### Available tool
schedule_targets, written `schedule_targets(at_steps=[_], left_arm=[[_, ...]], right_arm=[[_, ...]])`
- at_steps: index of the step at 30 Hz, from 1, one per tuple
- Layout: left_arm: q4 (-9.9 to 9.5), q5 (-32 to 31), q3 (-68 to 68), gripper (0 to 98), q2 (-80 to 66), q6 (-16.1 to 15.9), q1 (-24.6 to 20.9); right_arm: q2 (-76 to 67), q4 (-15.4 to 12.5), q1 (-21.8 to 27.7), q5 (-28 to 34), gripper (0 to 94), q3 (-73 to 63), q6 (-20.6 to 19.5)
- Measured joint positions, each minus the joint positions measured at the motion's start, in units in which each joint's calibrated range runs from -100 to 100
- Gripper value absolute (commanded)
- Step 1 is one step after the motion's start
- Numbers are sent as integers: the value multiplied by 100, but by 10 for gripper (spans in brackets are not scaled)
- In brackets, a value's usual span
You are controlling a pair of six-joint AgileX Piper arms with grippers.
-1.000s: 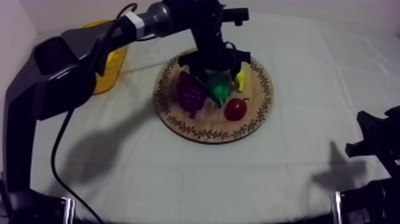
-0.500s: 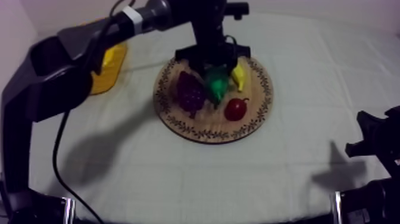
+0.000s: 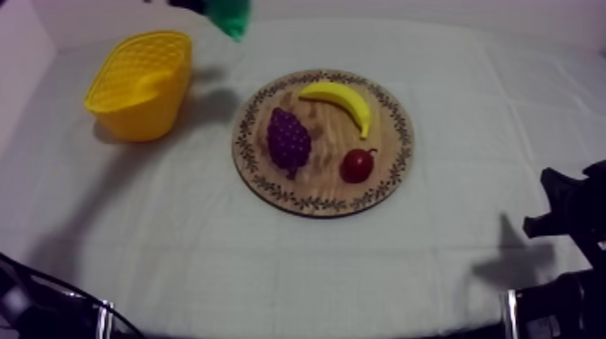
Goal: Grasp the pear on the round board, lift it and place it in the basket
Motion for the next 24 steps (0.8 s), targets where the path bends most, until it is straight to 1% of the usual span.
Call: schedule_targets(at_steps=[6,11,15,18,22,24], left_arm=[[-234,-124,754,489,-775,-285,-730],[-408,-632,1461,493,-670,-648,-1189],[-449,-1119,1997,498,-472,-891,-1375],[-436,-1533,2348,500,-245,-1052,-1414],[-403,-1988,2618,505,46,-1154,-1436],[-340,-2182,2646,503,246,-1190,-1479]], right_arm=[[0,0,0,-2,3,0,0],[0,0,0,-2,3,0,0],[0,0,0,-2,3,0,0],[0,0,0,-2,3,0,0],[0,0,0,-2,3,0,0],[0,0,0,-2,3,0,0]])
